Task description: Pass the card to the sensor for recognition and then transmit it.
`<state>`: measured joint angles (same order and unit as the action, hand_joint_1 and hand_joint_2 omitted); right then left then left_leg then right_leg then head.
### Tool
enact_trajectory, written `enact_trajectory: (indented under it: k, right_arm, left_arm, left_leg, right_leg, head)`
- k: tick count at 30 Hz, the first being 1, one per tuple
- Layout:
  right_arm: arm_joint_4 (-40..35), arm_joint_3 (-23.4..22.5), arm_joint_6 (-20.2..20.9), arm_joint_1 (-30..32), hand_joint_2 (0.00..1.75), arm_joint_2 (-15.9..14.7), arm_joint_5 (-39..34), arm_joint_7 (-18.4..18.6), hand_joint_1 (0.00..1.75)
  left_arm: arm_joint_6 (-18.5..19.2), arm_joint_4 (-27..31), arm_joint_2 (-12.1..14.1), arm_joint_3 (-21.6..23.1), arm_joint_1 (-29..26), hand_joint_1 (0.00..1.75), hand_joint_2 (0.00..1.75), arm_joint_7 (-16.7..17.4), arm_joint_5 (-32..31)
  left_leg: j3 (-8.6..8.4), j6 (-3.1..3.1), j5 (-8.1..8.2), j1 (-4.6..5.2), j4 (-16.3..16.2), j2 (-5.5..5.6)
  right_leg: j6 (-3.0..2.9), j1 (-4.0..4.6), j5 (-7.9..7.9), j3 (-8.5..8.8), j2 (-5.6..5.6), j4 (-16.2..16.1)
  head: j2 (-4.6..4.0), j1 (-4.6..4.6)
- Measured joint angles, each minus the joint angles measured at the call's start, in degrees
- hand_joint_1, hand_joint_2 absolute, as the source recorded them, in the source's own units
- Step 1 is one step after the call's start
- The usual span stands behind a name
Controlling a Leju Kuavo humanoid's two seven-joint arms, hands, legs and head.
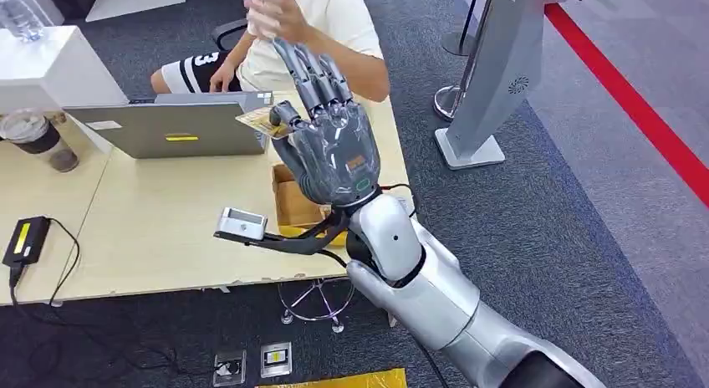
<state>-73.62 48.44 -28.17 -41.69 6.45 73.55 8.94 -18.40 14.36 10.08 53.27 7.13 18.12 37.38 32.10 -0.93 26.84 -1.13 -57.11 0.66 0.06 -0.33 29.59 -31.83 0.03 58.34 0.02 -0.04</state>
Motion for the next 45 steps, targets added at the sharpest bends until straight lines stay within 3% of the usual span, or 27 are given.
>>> enact_trajectory:
  k: [35, 38, 45]
  right_arm:
    - [2.5, 0.1, 3.3, 0.0, 1.75, 0.5, 0.4, 0.5, 1.75]
    - [2.8, 0.0, 4.3, 0.0, 1.75, 0.7, -1.2, 0.7, 1.75]
    - [4.0, -1.8, 2.6, -0.5, 1.75, 0.2, -5.8, 2.3, 1.75]
  left_arm:
    - [0.5, 0.0, 0.0, 0.0, 0.0, 0.0, 1.75, 0.6, -0.3]
    - [0.4, 0.0, 0.0, 0.0, 0.0, 0.0, 1.75, 1.0, -0.3]
    - [0.3, 0.0, 0.0, 0.0, -0.1, 0.0, 1.75, 1.3, -0.4]
  left_leg:
    - [0.01, 0.0, 0.0, 0.0, 0.0, 0.0]
    - [0.0, 0.0, 0.0, 0.0, 0.0, 0.0]
    - [0.0, 0.0, 0.0, 0.01, 0.0, -0.01]
  right_leg:
    - [0.0, 0.0, 0.0, -0.01, 0.01, 0.0]
    - [0.0, 0.0, 0.0, -0.01, 0.01, 0.0]
    - [0.0, -0.01, 0.0, -0.02, 0.02, 0.0]
  head:
    - [0.0, 0.02]
    - [0.0, 0.0]
    - [0.0, 0.0]
